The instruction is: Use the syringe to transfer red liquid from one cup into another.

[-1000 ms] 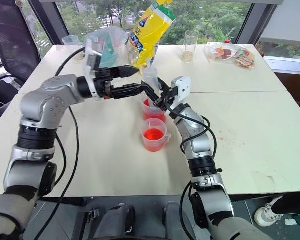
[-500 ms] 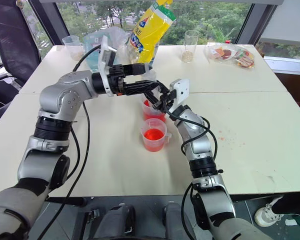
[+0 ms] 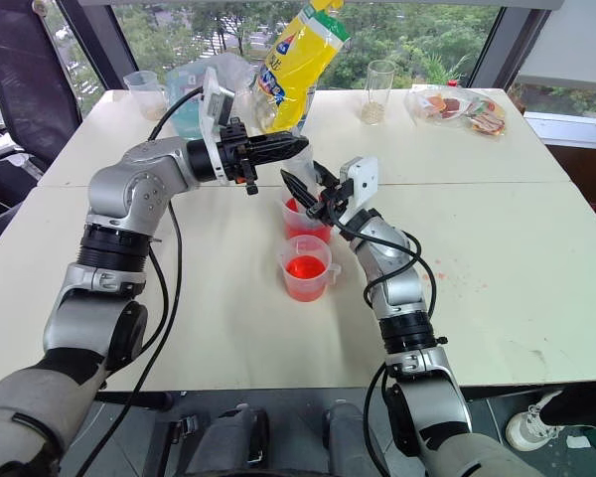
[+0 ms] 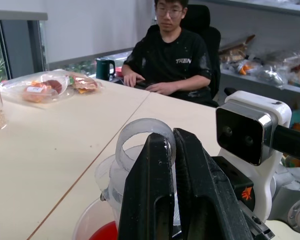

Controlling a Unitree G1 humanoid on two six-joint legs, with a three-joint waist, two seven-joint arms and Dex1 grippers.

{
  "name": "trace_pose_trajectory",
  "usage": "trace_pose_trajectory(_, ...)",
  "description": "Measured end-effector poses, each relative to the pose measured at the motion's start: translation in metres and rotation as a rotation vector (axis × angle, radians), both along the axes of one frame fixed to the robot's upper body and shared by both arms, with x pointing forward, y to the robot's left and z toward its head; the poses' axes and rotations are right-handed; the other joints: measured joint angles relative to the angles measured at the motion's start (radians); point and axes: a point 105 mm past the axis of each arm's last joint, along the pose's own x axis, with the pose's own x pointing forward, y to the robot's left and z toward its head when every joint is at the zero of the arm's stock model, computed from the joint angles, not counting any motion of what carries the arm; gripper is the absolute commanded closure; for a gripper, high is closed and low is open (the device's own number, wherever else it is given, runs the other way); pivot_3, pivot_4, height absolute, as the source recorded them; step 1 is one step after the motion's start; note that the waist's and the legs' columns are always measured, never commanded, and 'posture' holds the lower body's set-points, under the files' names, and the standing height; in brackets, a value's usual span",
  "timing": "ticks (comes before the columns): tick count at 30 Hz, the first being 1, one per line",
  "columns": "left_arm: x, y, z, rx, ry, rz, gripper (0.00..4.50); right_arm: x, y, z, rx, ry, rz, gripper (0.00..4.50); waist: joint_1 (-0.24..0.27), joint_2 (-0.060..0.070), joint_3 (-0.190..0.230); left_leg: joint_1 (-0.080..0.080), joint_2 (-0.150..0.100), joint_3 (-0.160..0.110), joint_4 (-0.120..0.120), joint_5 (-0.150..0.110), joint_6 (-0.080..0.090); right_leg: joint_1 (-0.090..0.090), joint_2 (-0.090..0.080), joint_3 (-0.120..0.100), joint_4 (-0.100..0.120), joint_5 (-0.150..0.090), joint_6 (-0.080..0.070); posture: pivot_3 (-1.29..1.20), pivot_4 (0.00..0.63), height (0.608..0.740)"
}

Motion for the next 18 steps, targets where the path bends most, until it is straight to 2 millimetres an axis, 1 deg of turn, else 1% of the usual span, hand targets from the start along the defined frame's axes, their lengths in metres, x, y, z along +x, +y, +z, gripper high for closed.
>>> trace_pose_trajectory(18,0.0065,0.0019,0.0086,0.01,-0.012,0.02,4.49,0.0024,-0.0008,0.0001,-0.017,0.036,0.02,3.09,0.0,0.0,0.0,0.0,0.0,0.0,0.0,0.0,0.0,0.0,0.0,0.0,0.0,0.0,0.0,0.0,0.15,0.74)
